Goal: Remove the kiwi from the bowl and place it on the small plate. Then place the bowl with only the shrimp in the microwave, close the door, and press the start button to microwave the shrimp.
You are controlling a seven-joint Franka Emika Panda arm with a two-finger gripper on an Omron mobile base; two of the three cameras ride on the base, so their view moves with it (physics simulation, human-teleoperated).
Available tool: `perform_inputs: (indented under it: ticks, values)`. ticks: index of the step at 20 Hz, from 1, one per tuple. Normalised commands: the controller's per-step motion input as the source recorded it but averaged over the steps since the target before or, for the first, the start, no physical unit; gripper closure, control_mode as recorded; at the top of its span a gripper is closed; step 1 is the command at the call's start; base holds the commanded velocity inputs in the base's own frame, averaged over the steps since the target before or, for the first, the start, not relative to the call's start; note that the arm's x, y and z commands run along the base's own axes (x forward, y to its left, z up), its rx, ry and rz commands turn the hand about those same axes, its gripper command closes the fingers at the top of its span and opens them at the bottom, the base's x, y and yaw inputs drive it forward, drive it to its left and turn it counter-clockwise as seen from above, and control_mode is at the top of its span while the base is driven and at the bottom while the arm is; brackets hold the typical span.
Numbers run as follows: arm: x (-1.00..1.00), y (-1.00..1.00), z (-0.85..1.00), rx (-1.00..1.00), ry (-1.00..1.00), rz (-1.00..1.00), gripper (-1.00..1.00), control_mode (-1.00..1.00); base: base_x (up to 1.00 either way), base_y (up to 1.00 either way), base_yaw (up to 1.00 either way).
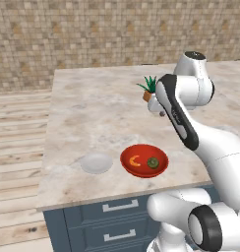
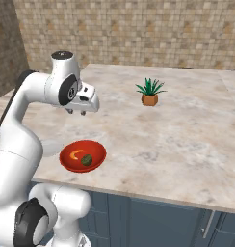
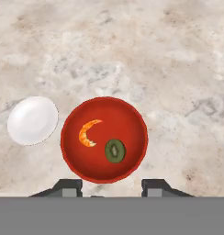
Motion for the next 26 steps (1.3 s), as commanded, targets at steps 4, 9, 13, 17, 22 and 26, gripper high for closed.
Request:
perform_inputs:
  ticks: [4,9,13,17,22,26]
  values:
    - [-0.32,0.0,-0.06,0.0,-0.08,0.0,-1.0,-1.0,0.0,0.0,0.0]
    - [-0.19,0.24,-0.85,-0.01,0.16,-0.01,-1.0,-1.0,0.0,0.0,0.0]
    - [0.08,0.15,-1.0,-0.07,0.35,0.0,-1.0,-1.0,0.0,0.0,0.0]
    - [0.21,0.02,-0.86,-0.07,0.16,0.04,-1.0,-1.0,0.0,0.0,0.0]
    - [0.47,0.02,-0.79,-0.13,0.09,0.11,-1.0,-1.0,0.0,0.0,0.0]
    - [0.4,-0.01,-0.65,-0.08,0.0,0.11,-1.0,-1.0,0.0,0.0,0.0]
